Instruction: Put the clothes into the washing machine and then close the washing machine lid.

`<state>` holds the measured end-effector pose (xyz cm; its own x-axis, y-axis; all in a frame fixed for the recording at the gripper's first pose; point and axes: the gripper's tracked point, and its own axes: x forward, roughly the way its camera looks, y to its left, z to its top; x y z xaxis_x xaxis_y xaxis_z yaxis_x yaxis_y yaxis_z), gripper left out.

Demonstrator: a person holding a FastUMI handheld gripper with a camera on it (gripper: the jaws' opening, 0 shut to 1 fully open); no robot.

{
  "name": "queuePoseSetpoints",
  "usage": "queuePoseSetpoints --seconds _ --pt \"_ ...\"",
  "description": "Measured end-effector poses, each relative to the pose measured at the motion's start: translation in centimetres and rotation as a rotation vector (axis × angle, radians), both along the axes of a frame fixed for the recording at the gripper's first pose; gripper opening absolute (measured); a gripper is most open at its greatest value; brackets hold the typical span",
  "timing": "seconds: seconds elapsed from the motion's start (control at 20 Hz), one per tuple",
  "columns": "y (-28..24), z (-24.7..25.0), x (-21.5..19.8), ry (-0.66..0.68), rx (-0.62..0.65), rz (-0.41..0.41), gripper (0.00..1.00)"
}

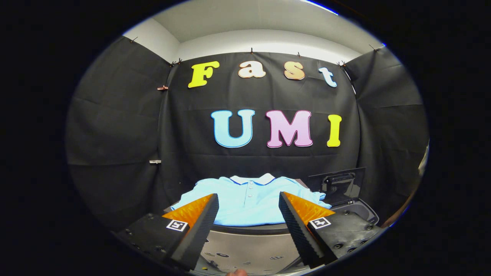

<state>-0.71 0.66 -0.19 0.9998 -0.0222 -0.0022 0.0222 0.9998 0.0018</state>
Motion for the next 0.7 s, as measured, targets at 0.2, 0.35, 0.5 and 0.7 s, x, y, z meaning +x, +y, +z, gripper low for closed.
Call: queuePoseSetpoints --seconds 0.2,0.35,0.5,0.7 --pt "0.7 -0.2 -0.1 -0.001 -0.009 0.001 0.99" --pt "1.1 -0.4 0.1 -0.001 -0.02 0.002 0.99" --pt "1.5 -1.0 0.4 0.012 -0.017 0.001 0.99" --pt "2.0 -1.5 0.9 0.028 -0.009 0.0 0.99"
